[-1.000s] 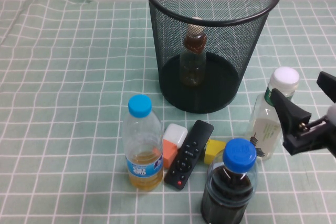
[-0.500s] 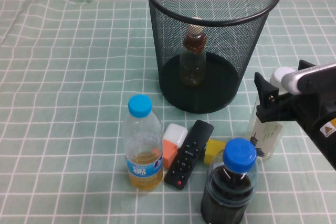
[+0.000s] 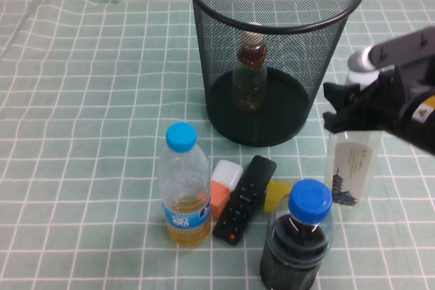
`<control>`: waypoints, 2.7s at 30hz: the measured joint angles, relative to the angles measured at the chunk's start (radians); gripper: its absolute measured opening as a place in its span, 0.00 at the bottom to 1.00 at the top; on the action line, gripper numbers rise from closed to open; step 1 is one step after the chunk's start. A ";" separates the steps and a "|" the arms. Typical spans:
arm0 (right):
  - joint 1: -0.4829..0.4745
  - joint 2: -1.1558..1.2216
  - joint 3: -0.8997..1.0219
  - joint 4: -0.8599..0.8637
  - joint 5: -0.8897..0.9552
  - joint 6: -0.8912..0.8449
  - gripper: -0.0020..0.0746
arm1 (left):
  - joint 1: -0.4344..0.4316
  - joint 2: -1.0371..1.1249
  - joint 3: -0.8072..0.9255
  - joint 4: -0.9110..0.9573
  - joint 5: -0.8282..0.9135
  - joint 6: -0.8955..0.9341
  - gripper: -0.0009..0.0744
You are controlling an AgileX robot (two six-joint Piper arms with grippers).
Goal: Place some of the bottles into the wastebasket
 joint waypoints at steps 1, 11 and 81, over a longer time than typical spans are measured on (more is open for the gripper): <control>-0.014 -0.011 -0.027 -0.007 0.054 0.004 0.46 | 0.000 0.000 0.000 0.000 0.000 0.000 0.01; -0.207 -0.054 -0.495 -0.059 0.666 0.190 0.46 | 0.000 0.000 0.000 0.000 0.000 0.000 0.01; -0.113 0.543 -1.528 -0.197 1.146 0.159 0.04 | 0.000 0.000 0.000 0.000 0.000 0.000 0.01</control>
